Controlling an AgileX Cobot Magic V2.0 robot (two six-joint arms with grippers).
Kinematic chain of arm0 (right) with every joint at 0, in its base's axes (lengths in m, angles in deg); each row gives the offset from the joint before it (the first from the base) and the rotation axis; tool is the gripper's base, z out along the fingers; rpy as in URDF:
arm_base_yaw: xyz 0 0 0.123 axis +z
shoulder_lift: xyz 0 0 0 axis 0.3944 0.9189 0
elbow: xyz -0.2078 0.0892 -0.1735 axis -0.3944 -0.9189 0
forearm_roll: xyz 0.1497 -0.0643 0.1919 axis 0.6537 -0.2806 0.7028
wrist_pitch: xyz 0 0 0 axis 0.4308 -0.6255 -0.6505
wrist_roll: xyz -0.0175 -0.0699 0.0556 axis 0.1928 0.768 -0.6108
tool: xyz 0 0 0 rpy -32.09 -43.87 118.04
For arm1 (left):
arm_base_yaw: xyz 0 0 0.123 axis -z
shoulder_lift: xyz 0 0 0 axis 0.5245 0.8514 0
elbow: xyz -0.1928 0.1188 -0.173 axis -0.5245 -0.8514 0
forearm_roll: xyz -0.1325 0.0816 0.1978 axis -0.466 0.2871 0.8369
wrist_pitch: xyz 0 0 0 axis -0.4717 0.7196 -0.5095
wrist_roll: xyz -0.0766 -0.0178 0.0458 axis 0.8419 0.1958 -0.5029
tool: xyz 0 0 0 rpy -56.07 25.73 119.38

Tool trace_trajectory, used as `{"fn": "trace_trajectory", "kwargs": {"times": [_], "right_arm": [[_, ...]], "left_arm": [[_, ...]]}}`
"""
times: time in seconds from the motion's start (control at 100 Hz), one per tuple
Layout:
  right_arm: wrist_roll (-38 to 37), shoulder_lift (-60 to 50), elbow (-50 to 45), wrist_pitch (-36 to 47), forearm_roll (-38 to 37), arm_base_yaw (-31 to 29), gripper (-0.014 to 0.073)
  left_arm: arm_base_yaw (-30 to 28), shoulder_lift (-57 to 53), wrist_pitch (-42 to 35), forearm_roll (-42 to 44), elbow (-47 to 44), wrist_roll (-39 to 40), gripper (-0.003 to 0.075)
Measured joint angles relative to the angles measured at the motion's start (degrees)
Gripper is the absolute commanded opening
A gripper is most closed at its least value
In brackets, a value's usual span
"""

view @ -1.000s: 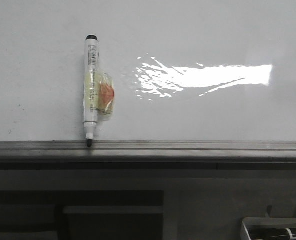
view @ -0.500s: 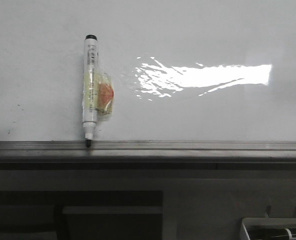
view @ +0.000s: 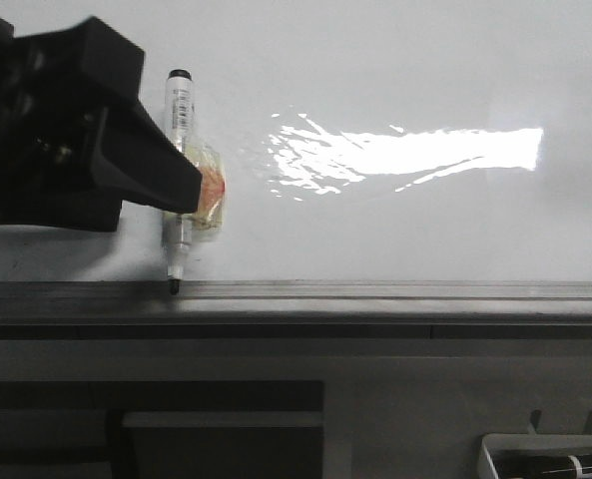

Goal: Write number 5 on whiteboard

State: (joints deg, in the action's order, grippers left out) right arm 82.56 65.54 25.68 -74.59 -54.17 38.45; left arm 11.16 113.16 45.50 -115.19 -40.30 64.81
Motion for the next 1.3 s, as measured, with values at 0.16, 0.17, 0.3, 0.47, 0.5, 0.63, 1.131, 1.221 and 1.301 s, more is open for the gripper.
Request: {"fn": "trace_trajectory", "kwargs": {"times": [0.16,0.17,0.3,0.47,0.5,0.63,1.131,1.221,1.301], "right_arm": [[0.0,0.11,0.0,0.35,0.0,0.0,0.0321],[0.0,0.11,0.0,0.35,0.0,0.0,0.0321],[0.0,0.11,0.0,0.98,0.0,0.0,0.0321],[0.0,0.25,1.68,-0.62,0.0,0.0,0.0316],[0.0,0.36,2.41,-1.58,0.0,0.0,0.0316],[3.87,2.33,7.28,-7.15,0.0,1.29,0.0316],[34.66,22.27,17.8,-12.64,12.83,24.66,0.0467],[35.65,25.58,17.8,-8.94,13.05,28.92,0.0505],[35.87,28.59,17.8,-4.95,13.15,31.41,0.0505]], "left_arm": [[0.25,3.21,-2.36,-0.44,0.25,0.0,0.037],[0.41,3.43,-2.37,-0.53,0.34,0.0,0.0367],[0.45,4.78,-3.0,-0.59,0.63,0.0,0.0246],[0.54,5.15,-2.67,-0.59,0.67,0.0,-0.0017],[0.54,5.03,-2.53,-0.59,0.67,0.0,-0.002],[0.43,3.32,1.36,3.87,2.49,-0.67,-0.002],[7.79,-0.51,27.24,30.59,13.58,-32.73,-0.002],[8.53,-0.51,27.45,32.36,13.58,-34.61,-0.002],[8.75,-0.51,27.45,33.0,13.58,-35.23,-0.002]]}}
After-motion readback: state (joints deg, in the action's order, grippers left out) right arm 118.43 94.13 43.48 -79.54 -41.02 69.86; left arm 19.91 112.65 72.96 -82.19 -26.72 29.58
